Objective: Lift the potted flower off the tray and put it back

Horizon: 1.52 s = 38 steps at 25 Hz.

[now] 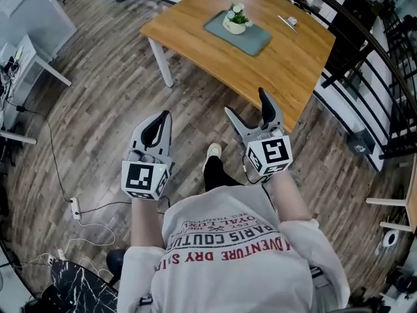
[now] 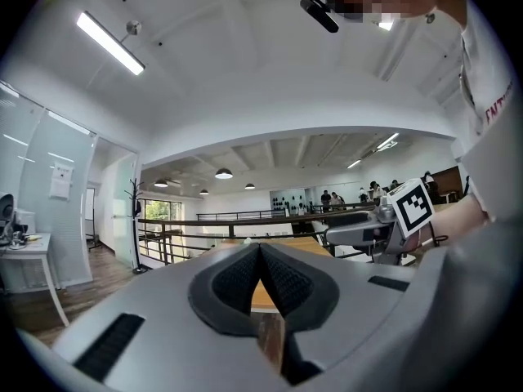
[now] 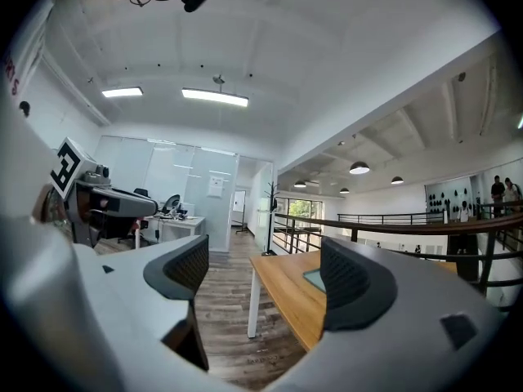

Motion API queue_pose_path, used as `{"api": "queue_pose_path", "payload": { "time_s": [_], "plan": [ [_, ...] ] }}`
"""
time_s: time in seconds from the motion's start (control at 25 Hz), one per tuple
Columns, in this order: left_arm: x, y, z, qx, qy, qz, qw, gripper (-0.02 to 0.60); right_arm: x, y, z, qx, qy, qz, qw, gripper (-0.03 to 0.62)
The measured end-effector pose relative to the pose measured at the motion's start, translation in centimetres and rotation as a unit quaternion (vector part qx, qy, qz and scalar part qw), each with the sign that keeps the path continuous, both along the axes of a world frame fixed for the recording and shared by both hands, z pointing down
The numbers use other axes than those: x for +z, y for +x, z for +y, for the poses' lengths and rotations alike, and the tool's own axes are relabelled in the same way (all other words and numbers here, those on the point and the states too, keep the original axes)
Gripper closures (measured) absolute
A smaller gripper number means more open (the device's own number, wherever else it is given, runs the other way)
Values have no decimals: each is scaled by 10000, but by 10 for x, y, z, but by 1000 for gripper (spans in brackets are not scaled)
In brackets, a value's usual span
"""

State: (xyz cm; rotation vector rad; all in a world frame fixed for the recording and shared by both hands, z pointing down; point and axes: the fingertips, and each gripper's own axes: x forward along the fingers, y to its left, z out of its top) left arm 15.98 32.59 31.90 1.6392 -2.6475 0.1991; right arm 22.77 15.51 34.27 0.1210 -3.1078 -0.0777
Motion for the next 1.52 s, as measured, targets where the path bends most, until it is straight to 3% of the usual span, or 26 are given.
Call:
{"api": "queue_pose_path", "payload": {
  "time_s": [0.24,0.48,0.92,1.2,1.52],
  "plan": [
    [1,-87,-51,-40,-40,-2,10000,569,5,-88,-58,31,20,85,10000,180],
    [-8,-163,-126,308,-46,-148,9994,569,5,-153,-129,313,-91,105,9994,180],
    [-2,-230,-230,1012,-125,-25,9948,569,25,-205,-209,691,-304,585,9954,180],
    [9,-277,-309,1851,-120,60,9826,569,54,-244,-248,828,-421,1131,9892,179],
    [16,-324,-391,2833,-89,182,9588,569,93,-299,-295,918,-656,1761,9779,175]
  ]
}}
